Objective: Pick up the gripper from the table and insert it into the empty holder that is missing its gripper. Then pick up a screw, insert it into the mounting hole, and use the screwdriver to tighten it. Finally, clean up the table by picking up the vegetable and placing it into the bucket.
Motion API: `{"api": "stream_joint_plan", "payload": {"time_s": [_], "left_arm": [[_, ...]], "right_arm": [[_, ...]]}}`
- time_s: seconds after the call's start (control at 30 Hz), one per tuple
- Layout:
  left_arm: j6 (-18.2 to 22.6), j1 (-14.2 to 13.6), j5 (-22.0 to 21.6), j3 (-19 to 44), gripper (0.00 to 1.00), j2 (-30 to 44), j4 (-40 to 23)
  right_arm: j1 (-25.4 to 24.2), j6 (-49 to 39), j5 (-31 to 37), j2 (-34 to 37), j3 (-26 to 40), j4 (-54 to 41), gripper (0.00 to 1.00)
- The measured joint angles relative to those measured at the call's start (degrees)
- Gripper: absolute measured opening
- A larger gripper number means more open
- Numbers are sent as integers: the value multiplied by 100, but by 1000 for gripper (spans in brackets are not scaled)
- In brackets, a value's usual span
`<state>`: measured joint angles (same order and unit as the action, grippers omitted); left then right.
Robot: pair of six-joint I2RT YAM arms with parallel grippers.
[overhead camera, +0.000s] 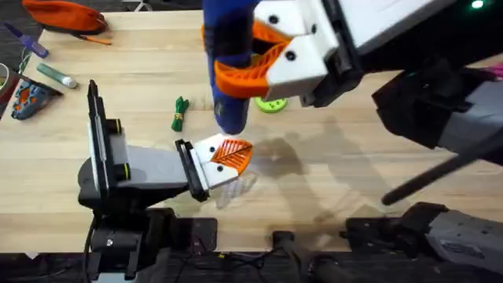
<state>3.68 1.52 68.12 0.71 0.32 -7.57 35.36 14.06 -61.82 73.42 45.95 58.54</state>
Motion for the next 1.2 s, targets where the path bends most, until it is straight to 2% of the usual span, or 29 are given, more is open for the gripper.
{"api": "stream_joint_plan", "payload": {"time_s": [0.37, 1.2], "left_arm": [[0, 0, 1, 0, 16, -1, 0], [-2, 0, -3, 0, 16, -2, 2]], "right_arm": [[63, -70, -574, 358, 300, -16, 22], [103, -214, -1008, 358, 308, -11, 22]]}}
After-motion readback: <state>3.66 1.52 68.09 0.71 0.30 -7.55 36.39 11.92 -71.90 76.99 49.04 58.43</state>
